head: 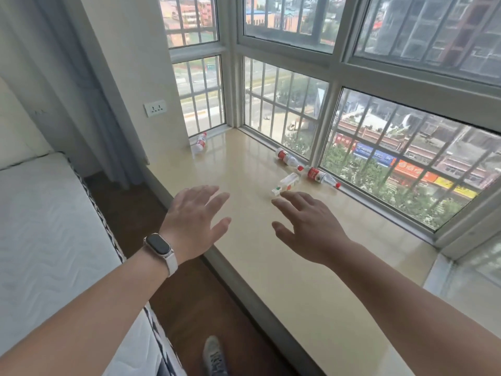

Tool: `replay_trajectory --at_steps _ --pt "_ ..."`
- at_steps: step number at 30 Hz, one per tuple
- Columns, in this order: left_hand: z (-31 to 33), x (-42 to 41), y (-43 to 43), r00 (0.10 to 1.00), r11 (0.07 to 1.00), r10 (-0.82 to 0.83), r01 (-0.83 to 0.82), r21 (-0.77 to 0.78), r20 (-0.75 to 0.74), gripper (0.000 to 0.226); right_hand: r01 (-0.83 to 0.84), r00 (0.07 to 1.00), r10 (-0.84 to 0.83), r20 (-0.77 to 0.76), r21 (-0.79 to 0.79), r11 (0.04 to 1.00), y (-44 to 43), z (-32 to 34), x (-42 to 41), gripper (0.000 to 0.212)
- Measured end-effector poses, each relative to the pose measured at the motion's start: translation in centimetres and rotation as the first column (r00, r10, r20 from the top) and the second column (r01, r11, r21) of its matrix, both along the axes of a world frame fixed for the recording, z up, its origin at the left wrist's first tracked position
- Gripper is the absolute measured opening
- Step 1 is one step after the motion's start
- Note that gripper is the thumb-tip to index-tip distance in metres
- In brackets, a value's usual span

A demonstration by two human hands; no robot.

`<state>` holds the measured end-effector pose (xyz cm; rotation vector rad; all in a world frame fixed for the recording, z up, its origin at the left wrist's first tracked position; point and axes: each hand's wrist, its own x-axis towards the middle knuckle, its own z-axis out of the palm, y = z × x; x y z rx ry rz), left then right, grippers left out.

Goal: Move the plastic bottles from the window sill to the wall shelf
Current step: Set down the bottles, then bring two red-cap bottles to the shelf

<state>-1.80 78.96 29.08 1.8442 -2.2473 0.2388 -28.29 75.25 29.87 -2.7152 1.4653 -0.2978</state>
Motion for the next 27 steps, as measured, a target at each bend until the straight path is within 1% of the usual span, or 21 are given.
replay_trajectory --at_steps 2,7,10,14,19,27 --pt "-0.5 2.1 -1.9 1.000 1.000 -0.003 0.003 0.013 0.000 0.056 0.011 1.000 -0.011 -0.023 0.004 1.000 -2.2 -0.3 2.0 0.059" --pt "-1.4 8.6 -7.0 1.000 1.000 -0.028 0.028 -0.013 -0.004 0.054 0.019 0.997 -0.018 -0.080 0.009 1.000 -7.7 0.0 8.7 0.064" --pt "-1.2 12.4 -9.9 1.000 1.000 -0.028 0.028 -0.003 -0.013 0.055 0.004 0.996 -0.003 -0.093 0.013 1.000 -11.2 0.7 12.4 0.062" --pt "-0.6 16.4 -12.9 0.999 0.999 -0.051 0.051 -0.019 -0.001 0.054 0.012 0.995 -0.015 -0.103 -0.030 0.999 -14.6 1.2 16.1 0.065" --pt "-0.7 19.5 -15.2 0.999 0.999 -0.045 0.045 -0.021 -0.019 0.055 0.003 0.995 -0.003 -0.102 -0.001 1.000 -16.5 0.6 19.7 0.066" --pt "-1.8 22.5 -18.8 1.000 1.000 -0.013 0.013 -0.010 -0.028 0.056 -0.015 0.992 0.020 -0.125 0.039 0.999 -21.0 0.0 22.3 0.067"
